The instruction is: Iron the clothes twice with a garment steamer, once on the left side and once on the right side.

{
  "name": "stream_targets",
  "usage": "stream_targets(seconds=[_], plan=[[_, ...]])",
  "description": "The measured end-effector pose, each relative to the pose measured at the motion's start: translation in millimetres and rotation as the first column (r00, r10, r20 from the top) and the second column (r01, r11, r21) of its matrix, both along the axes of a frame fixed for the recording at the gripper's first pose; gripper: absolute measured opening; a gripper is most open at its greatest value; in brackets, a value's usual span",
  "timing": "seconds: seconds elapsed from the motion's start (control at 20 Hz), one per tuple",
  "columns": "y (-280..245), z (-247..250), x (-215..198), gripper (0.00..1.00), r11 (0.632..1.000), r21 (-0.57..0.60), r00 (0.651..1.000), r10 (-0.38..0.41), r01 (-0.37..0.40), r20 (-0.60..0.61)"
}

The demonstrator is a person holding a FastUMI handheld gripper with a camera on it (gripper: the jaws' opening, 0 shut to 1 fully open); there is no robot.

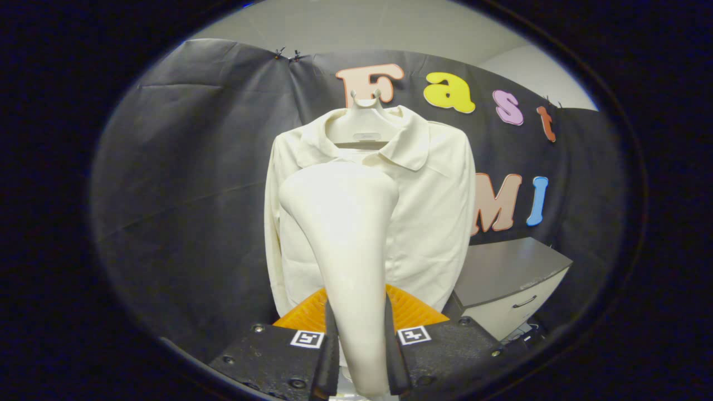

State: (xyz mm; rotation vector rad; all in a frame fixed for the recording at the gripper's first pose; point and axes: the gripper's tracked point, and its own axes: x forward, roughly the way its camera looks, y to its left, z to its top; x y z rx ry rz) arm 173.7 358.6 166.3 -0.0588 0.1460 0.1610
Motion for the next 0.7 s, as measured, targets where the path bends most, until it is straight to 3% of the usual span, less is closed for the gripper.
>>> stream_targets(seconds=[0.3, 0.7], plan=[[31.2, 3.5, 57.1, 0.34, 0.998, 0.052, 0.999, -0.035, 0.033, 0.024], [41.5, -22.5, 102.5, 0.34, 0.995, 0.003, 0.995, -0.101, 0.101, 0.024]])
